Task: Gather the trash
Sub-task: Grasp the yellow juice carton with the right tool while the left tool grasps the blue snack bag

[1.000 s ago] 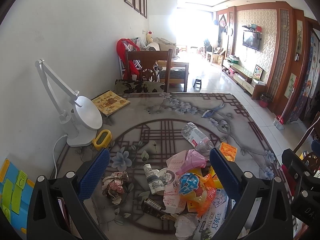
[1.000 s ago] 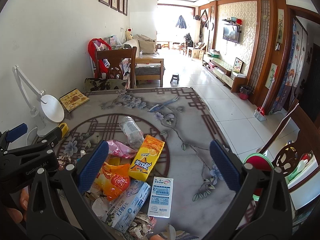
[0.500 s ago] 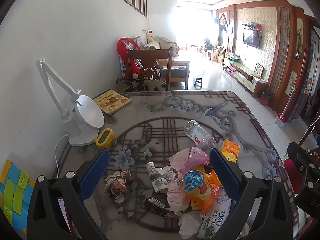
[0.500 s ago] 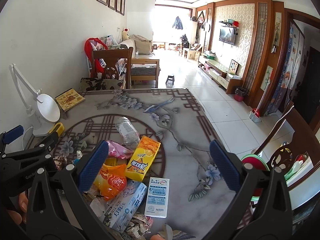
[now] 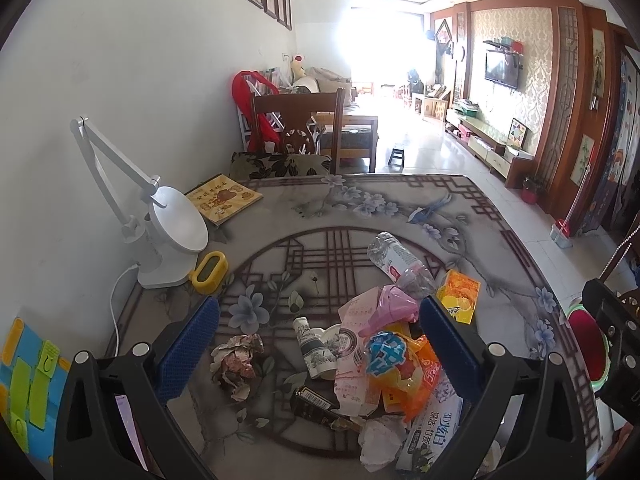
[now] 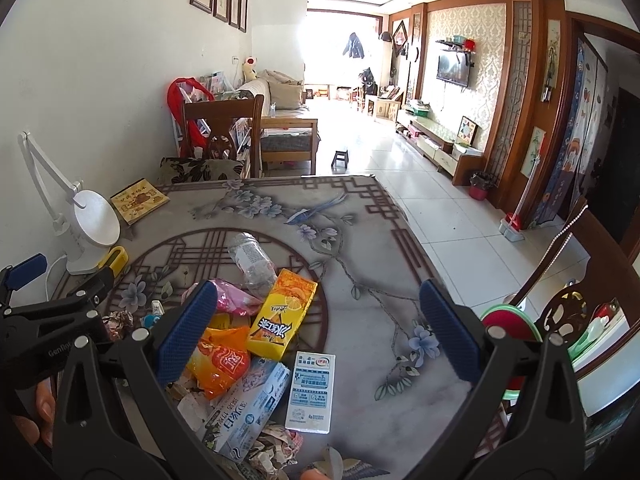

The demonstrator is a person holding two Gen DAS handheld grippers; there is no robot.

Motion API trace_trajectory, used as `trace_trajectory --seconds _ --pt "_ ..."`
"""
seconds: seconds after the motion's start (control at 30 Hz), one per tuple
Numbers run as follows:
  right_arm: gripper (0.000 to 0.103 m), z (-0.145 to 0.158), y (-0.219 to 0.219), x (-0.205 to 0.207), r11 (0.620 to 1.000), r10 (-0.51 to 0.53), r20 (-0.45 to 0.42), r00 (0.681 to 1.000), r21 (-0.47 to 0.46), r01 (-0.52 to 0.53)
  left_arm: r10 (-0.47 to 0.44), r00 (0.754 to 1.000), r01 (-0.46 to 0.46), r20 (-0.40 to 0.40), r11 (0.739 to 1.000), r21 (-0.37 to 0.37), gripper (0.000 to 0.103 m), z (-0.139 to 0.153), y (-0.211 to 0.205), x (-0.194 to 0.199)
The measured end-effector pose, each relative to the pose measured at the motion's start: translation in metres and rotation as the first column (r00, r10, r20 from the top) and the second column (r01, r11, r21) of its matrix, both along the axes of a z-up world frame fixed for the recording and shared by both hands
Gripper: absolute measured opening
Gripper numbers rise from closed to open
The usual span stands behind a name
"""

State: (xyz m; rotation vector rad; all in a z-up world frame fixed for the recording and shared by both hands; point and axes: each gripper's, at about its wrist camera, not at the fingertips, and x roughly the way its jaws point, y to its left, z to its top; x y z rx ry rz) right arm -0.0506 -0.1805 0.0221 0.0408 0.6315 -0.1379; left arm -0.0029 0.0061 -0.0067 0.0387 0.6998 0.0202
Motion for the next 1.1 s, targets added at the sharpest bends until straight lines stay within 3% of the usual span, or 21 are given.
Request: trace_trajectory --seconds 0.23,0.33,0.53,0.7,0.77,0.83,0.93,1.0,1.1 --pt "0.1 -0.036 -0.03 0.013 0.978 0.086 -0.106 0.991 0.2 -0.063 -0.021 0.998 0.021 -0.054 1.0 -0.008 0.095 -0.024 0.014 -0.002" --pt "0.1 -0.068 -0.041 0.035 0.928 0.17 -0.172 0.97 0.359 -0.099 -0.017 0.997 0.016 -0.079 1.0 -0.014 0.095 -0.039 0.023 -0.004" --pt "0.096 -0.132 -0.054 0.111 0.853 0.18 -0.28 0.943 0.522 -0.008 -0.009 0.996 0.003 -0.094 0.998 -0.065 0.095 -0.049 0.028 -0.006" --pt "0.096 -0.168 -0.026 0.161 0.869 0.187 -0.373 0.909 0.495 0.024 -0.064 0.989 0.05 -0.136 0.993 -0.103 0.095 -0.055 0.015 -0.003" --pt "0.085 -0.18 -0.015 0.171 0.874 0.187 -0.409 0.893 0.485 0.04 -0.082 0.982 0.059 -0.17 0.989 -0.137 0.095 -0.061 0.011 0.002" --pt "0.06 -0.191 -0.008 0.177 0.889 0.172 -0.444 0.88 0.455 0.056 -0.103 0.973 0.069 -0.204 0.983 -0.167 0.094 -0.069 0.006 0.006" --pt "0.058 -0.195 -0.008 0.176 0.878 0.193 -0.429 0.883 0.477 0.039 -0.133 0.963 0.088 -0.236 0.977 -0.192 0.086 -0.08 -0.003 0.012" --pt "0.058 -0.192 -0.015 0.173 0.873 0.2 -0.409 0.89 0.488 0.027 -0.153 0.955 0.101 -0.253 0.973 -0.207 0.074 -0.087 -0.007 0.017" --pt "0.057 -0.176 -0.027 0.164 0.873 0.196 -0.354 0.915 0.487 0.001 -0.172 0.949 0.111 -0.266 0.967 -0.231 0.072 -0.096 -0.012 0.028"
